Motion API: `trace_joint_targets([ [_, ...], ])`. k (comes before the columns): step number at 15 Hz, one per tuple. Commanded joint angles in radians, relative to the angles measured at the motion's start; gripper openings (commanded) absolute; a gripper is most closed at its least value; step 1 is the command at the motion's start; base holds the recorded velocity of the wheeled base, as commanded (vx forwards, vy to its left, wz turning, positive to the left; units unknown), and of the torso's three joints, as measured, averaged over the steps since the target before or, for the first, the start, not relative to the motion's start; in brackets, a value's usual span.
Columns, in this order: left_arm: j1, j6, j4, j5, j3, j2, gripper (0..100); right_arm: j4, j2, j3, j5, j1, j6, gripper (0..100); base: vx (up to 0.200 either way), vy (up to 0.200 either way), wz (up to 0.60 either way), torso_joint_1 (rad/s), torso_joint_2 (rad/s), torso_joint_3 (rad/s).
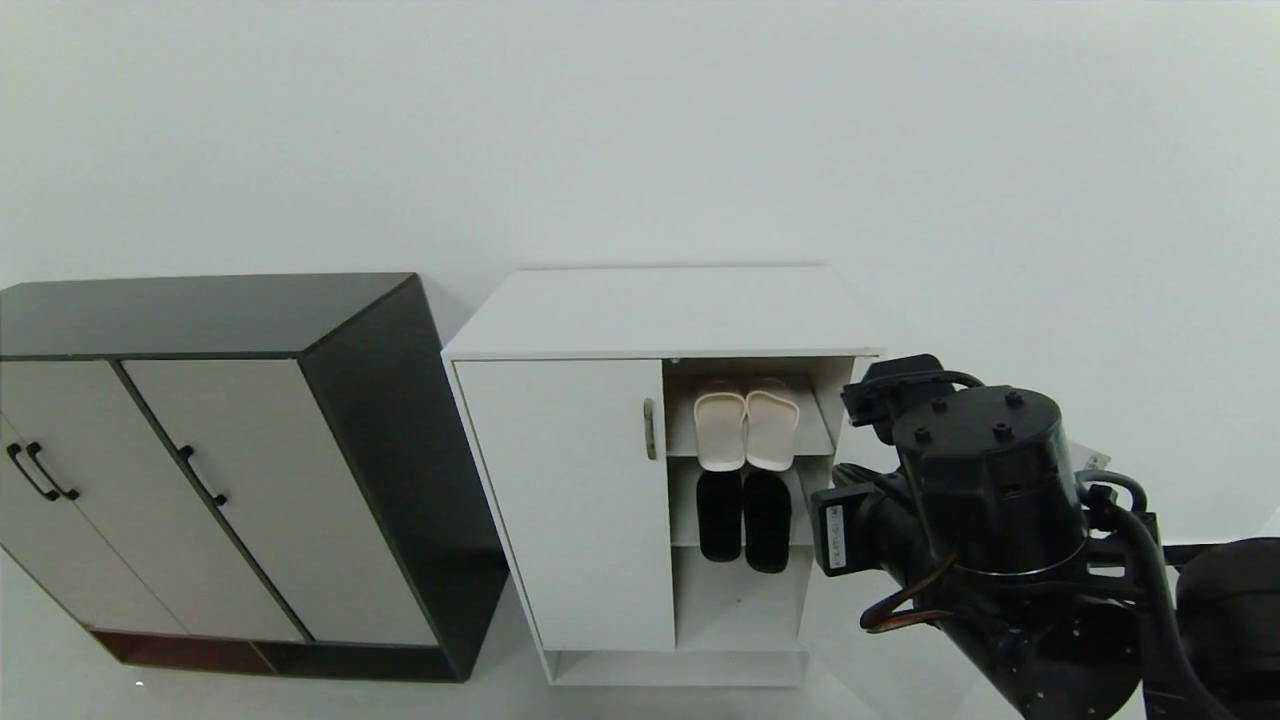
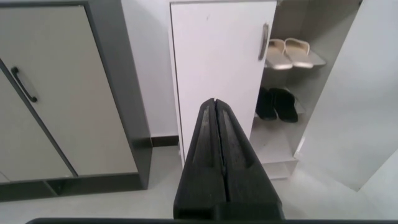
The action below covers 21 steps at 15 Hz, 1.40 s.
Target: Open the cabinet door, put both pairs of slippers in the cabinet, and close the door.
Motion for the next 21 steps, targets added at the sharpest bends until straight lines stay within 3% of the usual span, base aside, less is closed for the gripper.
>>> trace_joint_targets([
  [1, 0.000, 0.000, -0.001, 0.000, 0.000, 0.001, 0, -0.001, 0.001, 0.000, 0.002, 0.000, -0.001, 0, 0.000, 0.000, 0.00, 0.251, -0.55, -0.325],
  [9, 0.000, 0.000, -0.001, 0.000, 0.000, 0.001, 0, -0.001, 0.001, 0.014, 0.002, 0.002, -0.002, 0, 0.000, 0.000, 0.00, 0.250, -0.55, -0.304],
  [19, 0.000, 0.000, -0.001, 0.002, 0.000, 0.001, 0, -0.002, -0.002, 0.022, 0.003, 0.002, -0.016, 0, 0.000, 0.000, 0.00, 0.012, -0.03, -0.013],
  [21, 0.000, 0.000, -0.001, 0.000, 0.000, 0.001, 0, -0.002, -0.002, 0.022, 0.003, 0.002, -0.016, 0, 0.000, 0.000, -0.60, 0.000, 0.00, 0.005],
])
